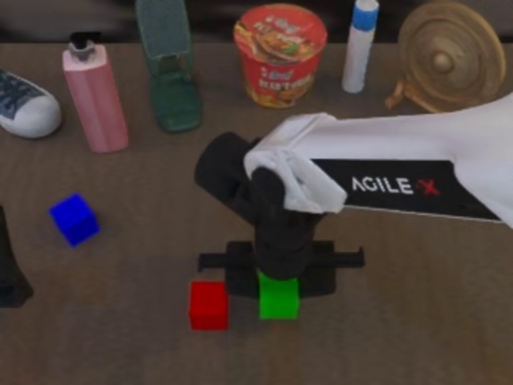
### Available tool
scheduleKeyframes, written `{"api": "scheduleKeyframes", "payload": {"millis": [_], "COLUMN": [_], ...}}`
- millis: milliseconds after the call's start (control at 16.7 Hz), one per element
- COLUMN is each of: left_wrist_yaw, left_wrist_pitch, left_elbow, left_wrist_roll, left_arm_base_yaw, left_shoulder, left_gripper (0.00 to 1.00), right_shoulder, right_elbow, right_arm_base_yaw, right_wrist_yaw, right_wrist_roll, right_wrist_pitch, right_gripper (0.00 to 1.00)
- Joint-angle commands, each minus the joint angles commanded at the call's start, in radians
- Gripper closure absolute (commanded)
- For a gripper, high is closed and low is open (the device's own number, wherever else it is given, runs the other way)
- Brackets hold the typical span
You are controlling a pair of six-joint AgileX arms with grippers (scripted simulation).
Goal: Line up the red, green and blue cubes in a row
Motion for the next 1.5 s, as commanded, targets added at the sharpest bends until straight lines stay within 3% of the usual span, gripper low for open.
{"api": "scheduleKeyframes", "payload": {"millis": [300, 1080, 1500], "left_wrist_yaw": [0.000, 0.000, 0.000], "left_wrist_pitch": [0.000, 0.000, 0.000], "left_elbow": [0.000, 0.000, 0.000], "left_wrist_roll": [0.000, 0.000, 0.000], "left_arm_base_yaw": [0.000, 0.000, 0.000], "left_shoulder": [0.000, 0.000, 0.000], "left_gripper": [0.00, 0.00, 0.00], "right_shoulder": [0.010, 0.010, 0.010], "right_elbow": [-0.016, -0.016, -0.016], "right_arm_base_yaw": [0.000, 0.000, 0.000], "right_wrist_yaw": [0.002, 0.002, 0.002], "right_wrist_roll": [0.002, 0.002, 0.002], "right_wrist_pitch": [0.028, 0.028, 0.028], "right_gripper": [1.00, 0.02, 0.00]}}
